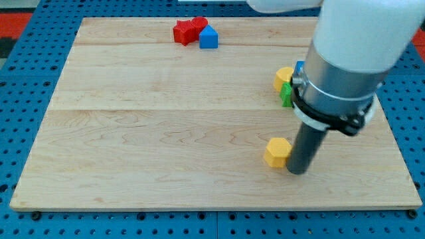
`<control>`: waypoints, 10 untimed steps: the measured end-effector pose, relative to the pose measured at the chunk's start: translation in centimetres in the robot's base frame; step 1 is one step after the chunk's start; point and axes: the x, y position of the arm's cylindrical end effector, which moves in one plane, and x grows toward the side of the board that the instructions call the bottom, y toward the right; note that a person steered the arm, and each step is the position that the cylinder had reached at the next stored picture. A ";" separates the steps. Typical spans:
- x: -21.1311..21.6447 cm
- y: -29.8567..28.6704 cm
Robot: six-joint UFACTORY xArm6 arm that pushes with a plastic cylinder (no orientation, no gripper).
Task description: Move the yellow hexagon left bottom to the green star
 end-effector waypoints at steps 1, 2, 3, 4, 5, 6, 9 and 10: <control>-3.0 -1.0; -3.0 -0.7; 1.6 -2.6; -0.9 -6.5; -6.0 -1.9; -6.2 4.7; -8.6 0.6; -8.6 1.8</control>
